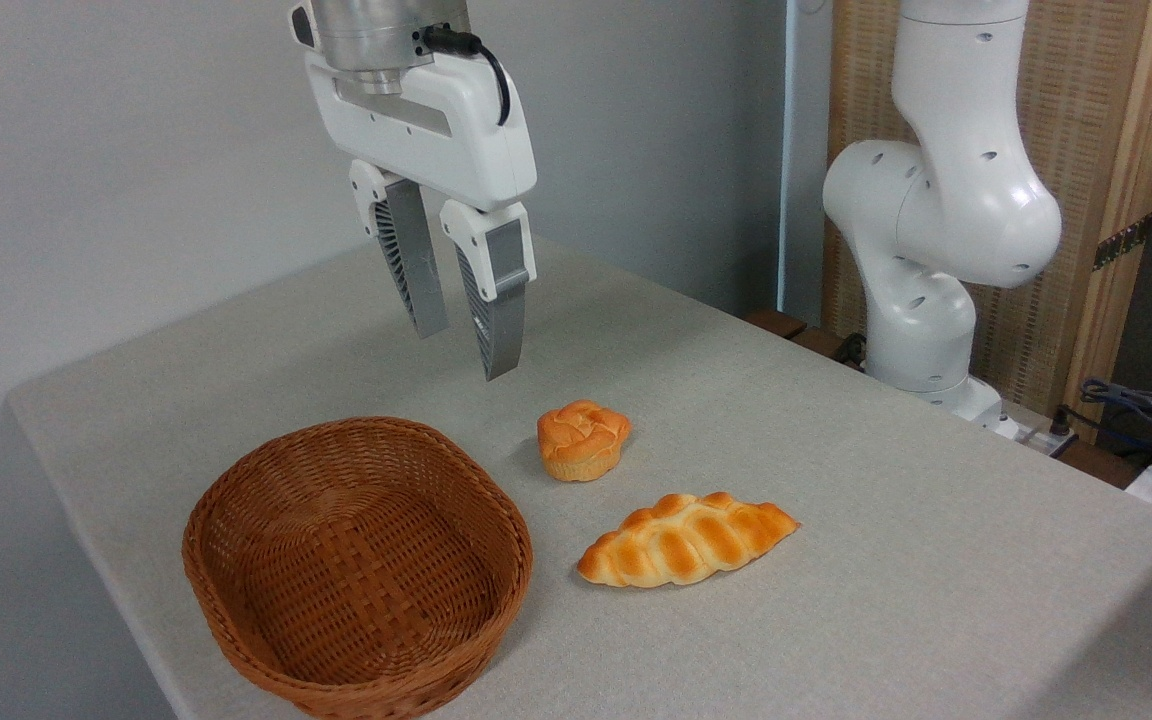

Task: Put bread into the basket
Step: 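Move the open gripper down over the small round orange bun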

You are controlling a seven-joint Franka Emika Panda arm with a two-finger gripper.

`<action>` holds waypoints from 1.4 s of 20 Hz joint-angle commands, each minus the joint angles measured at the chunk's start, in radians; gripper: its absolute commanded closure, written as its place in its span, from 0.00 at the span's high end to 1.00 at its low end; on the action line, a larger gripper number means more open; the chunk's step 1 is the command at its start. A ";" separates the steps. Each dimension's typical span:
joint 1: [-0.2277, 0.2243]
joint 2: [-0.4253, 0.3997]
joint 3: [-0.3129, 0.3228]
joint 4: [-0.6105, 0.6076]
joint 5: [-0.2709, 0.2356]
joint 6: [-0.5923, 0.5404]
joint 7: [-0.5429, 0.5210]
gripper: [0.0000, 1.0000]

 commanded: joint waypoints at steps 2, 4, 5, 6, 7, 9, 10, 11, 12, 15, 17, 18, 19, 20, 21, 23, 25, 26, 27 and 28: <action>-0.015 -0.027 0.010 -0.028 0.011 -0.006 0.018 1.00; -0.014 -0.027 0.010 -0.028 0.011 -0.006 0.018 1.00; -0.014 -0.027 0.010 -0.028 0.011 -0.006 0.018 1.00; -0.014 -0.028 0.011 -0.028 0.009 -0.006 0.018 1.00; -0.014 -0.031 0.010 -0.028 0.011 -0.006 0.018 1.00; -0.014 -0.031 0.010 -0.028 0.009 -0.006 0.018 1.00; -0.014 -0.033 0.010 -0.028 0.009 -0.006 0.018 1.00; -0.014 -0.033 0.010 -0.028 0.011 -0.006 0.018 1.00; -0.014 -0.036 0.010 -0.034 0.009 -0.006 0.018 1.00; -0.014 -0.065 0.008 -0.082 -0.006 0.006 0.031 1.00; -0.035 -0.074 -0.001 -0.126 -0.009 0.017 0.031 1.00; -0.049 -0.097 -0.001 -0.161 -0.009 0.040 0.033 1.00; -0.057 -0.126 -0.001 -0.216 -0.009 0.076 0.033 1.00; -0.064 -0.169 -0.001 -0.276 -0.009 0.110 0.033 1.00; -0.070 -0.207 -0.001 -0.337 -0.009 0.139 0.034 1.00; -0.101 -0.276 -0.001 -0.454 -0.009 0.173 0.039 1.00; -0.129 -0.321 0.002 -0.540 -0.009 0.176 0.039 1.00; -0.139 -0.329 0.002 -0.569 -0.009 0.178 0.039 1.00; -0.150 -0.330 0.002 -0.592 -0.009 0.182 0.039 1.00; -0.165 -0.330 0.002 -0.617 -0.009 0.195 0.039 1.00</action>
